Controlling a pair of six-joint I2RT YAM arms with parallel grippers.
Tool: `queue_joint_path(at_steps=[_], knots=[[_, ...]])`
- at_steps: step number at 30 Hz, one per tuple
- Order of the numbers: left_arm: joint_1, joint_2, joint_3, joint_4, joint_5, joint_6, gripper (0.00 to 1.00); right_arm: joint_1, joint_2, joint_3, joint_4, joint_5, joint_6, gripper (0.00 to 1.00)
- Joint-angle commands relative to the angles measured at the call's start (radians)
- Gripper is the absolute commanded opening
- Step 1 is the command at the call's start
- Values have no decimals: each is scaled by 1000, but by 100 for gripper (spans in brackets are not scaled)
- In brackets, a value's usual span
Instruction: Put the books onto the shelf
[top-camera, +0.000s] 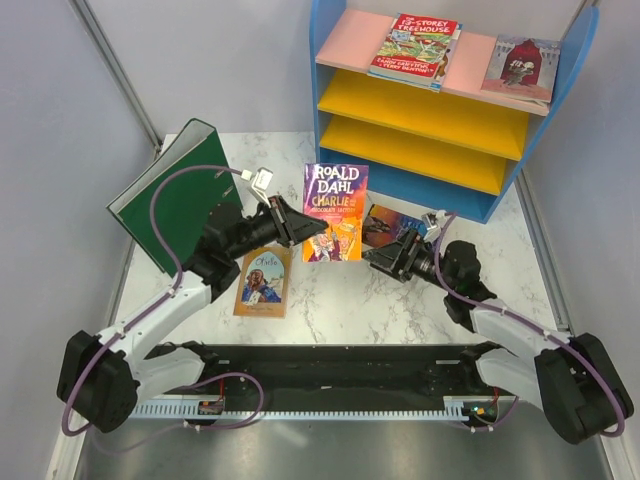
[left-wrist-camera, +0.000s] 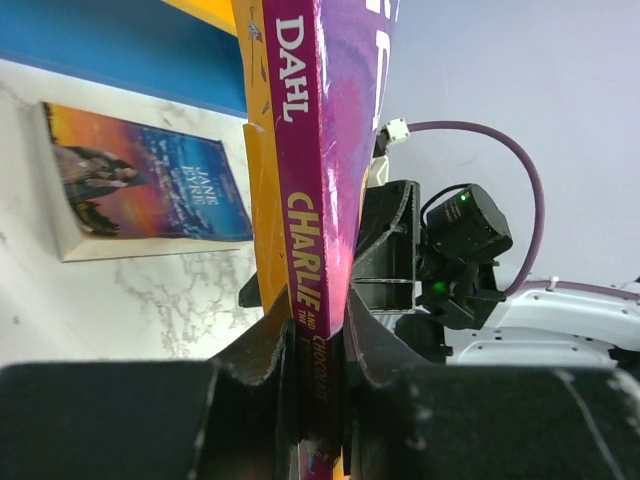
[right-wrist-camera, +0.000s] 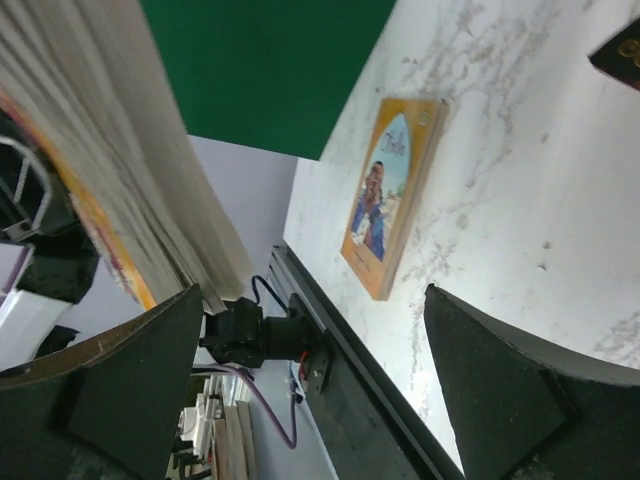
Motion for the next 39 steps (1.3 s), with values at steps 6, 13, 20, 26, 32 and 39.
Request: queue_joint_path(at_steps=[6, 13, 20, 26, 32, 39], knots=[[-3, 56, 61, 192, 38, -80, 2, 0, -225, 16, 98, 7, 54, 98], [-4, 96, 73, 255, 50, -117, 2, 0, -376, -4, -76, 57, 31, 98], [-20, 117, 96, 283, 64, -134, 2, 1, -329, -11, -42, 38, 53, 98], [-67, 155, 139, 306, 73, -148, 2, 3, -259, -27, 50, 35, 79, 98], [-110, 200, 159, 339, 78, -164, 2, 3, -224, -6, 94, 50, 54, 98], [-113, 206, 168, 304, 63, -132, 2, 5, -229, 14, 136, 52, 99, 93]])
